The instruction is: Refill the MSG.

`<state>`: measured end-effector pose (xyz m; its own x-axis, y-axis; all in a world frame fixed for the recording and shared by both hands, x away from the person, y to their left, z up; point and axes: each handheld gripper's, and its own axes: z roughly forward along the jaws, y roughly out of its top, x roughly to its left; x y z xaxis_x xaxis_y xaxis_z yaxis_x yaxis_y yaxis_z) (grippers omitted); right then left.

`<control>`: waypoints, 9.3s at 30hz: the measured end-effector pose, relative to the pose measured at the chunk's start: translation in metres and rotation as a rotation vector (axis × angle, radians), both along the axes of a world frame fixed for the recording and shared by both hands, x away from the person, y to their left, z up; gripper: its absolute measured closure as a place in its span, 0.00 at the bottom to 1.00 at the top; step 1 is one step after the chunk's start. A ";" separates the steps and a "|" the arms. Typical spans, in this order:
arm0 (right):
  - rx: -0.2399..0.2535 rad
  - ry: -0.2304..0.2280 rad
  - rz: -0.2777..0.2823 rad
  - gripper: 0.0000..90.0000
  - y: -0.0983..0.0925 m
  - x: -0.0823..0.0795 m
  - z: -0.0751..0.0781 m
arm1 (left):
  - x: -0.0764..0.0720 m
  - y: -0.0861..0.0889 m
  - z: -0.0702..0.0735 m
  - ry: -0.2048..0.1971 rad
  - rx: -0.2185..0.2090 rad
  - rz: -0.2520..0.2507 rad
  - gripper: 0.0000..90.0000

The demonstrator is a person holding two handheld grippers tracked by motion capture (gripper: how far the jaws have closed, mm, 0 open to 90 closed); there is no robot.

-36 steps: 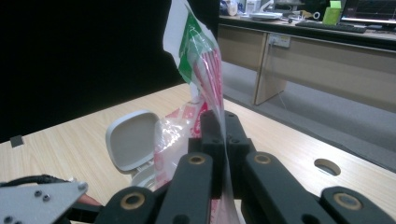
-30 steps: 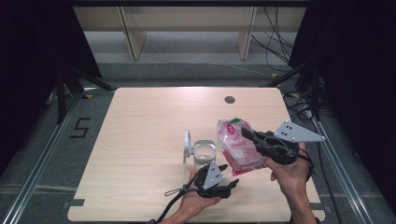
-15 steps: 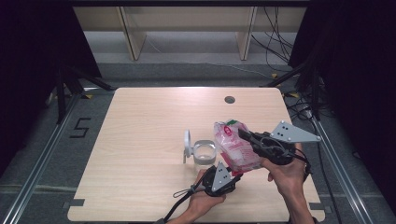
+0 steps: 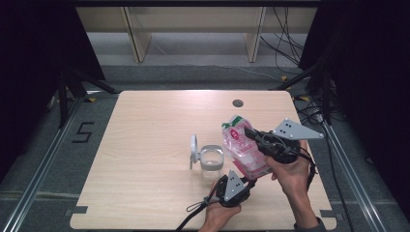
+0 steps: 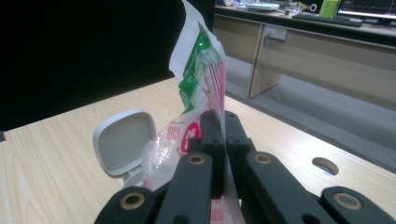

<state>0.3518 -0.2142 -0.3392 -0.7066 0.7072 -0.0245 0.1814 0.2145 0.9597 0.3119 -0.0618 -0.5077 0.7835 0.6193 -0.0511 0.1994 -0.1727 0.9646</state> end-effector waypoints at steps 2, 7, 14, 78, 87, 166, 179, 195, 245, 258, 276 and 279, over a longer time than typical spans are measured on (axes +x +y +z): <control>0.002 0.007 -0.002 1.00 0.002 0.004 0.000 | 0.000 0.000 0.000 0.012 -0.006 0.023 0.86; -0.009 -0.015 -0.003 1.00 0.011 0.011 0.002 | 0.001 0.001 0.002 0.018 -0.036 0.047 0.86; -0.009 -0.007 0.005 1.00 0.022 0.020 0.001 | 0.002 -0.001 0.002 0.036 -0.107 0.052 0.86; -0.078 0.043 0.028 1.00 0.057 0.034 -0.012 | 0.003 -0.008 0.001 0.013 -0.134 0.038 0.87; -0.092 0.014 0.040 1.00 0.057 0.036 -0.011 | 0.003 -0.009 0.001 0.014 -0.141 0.039 0.87; -0.123 0.013 0.060 1.00 0.066 0.036 -0.013 | 0.007 -0.010 0.003 0.022 -0.157 0.039 0.86; -0.120 0.013 0.059 1.00 0.068 0.035 -0.012 | 0.008 -0.011 0.003 0.021 -0.164 0.037 0.87; -0.125 0.004 0.052 1.00 0.068 0.035 -0.012 | 0.008 -0.012 0.004 0.018 -0.167 0.031 0.87; -0.137 0.008 0.076 1.00 0.074 0.032 -0.011 | 0.008 -0.012 0.006 0.016 -0.171 0.034 0.87; -0.162 -0.013 0.064 1.00 0.076 0.031 -0.010 | 0.009 -0.012 0.005 0.008 -0.184 0.022 0.86; -0.161 -0.013 0.065 1.00 0.079 0.030 -0.010 | 0.009 -0.010 0.006 0.009 -0.175 0.026 0.86; -0.162 -0.023 0.060 1.00 0.079 0.030 -0.010 | 0.009 -0.011 0.006 0.008 -0.173 0.028 0.86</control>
